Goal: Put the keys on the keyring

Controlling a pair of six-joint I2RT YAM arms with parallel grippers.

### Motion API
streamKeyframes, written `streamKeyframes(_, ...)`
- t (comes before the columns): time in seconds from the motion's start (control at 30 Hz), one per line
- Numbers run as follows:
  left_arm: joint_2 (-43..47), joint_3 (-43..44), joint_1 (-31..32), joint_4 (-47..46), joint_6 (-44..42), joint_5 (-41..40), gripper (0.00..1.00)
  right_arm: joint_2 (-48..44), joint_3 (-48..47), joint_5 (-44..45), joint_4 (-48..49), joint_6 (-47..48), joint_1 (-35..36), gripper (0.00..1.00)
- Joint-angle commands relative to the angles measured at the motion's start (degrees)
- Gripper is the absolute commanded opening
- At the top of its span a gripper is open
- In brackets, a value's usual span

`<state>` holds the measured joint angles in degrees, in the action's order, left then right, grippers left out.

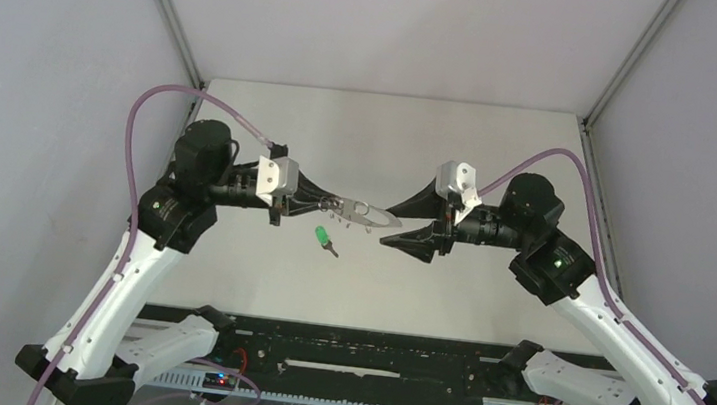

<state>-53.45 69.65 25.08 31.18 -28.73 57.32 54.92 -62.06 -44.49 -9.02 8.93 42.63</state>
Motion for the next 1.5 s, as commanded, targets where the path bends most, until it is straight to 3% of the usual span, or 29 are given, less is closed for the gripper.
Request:
streamKeyframes(0.0, 1.1, 3.4, 0.4, -4.3, 7.7, 3.6, 0.00, 0.4, 0.3, 0.8, 2.3, 1.0, 2.2, 0.55)
streamKeyframes(0.13, 1.6, 3.1, 0.4, -4.4, 10.1, 5.0, 0.00, 1.1, 0.3, 4.9, 4.5, -0.2, 3.8, 0.36)
streamKeyframes(0.23, 2.1, 2.5, 0.4, -4.5, 10.5, 5.6, 0.00, 1.3, 0.3, 6.9, 5.3, -0.6, 5.0, 0.04)
streamKeyframes(0.3, 2.6, 1.6, 0.4, -4.6, 9.8, 4.2, 0.01, 1.2, 0.3, 8.1, 5.4, -1.8, 5.3, 0.00)
streamKeyframes(0.33, 2.9, 1.1, 0.4, -4.6, 8.9, 2.6, 0.11, 1.0, 0.3, 8.5, 5.4, -2.9, 5.3, 0.00)
streamKeyframes(0.4, 4.1, 0.2, 0.4, -4.8, 6.2, -2.2, 0.58, 0.9, 0.3, 10.1, 5.1, -5.5, 5.3, 0.00)
streamKeyframes(0.43, 4.8, -0.3, 0.4, -5.7, 4.4, -4.9, 0.66, 0.8, 0.3, 11.1, 4.7, -6.7, 5.3, 0.00)
streamKeyframes(0.57, 10.1, -5.6, 0.5, -19.2, -1.1, -13.8, 0.77, 0.7, 0.3, 15.2, 2.7, -10.1, 5.9, 0.00)
streamKeyframes(0.67, 13.5, -7.6, 2.5, -21.8, -12.9, -16.1, 0.79, 1.1, -0.8, 20.4, 1.0, -12.8, 6.6, 0.00)
streamKeyframes(0.9, 20.0, -17.2, 14.0, -21.9, -40.8, -22.5, 0.78, 5.8, -7.2, 31.1, -4.9, -16.8, 10.1, 0.00)
streamKeyframes(1.13, 17.9, -19.3, 18.2, -22.0, -47.3, -29.4, 0.70, 6.7, -7.9, 38.9, -3.7, -18.6, 14.8, 0.00)
streamKeyframes(1.47, 13.4, -16.5, 20.5, -17.1, -47.6, -34.7, 0.61, 7.5, -7.9, 44.4, -2.5, -18.2, 18.5, 0.00)
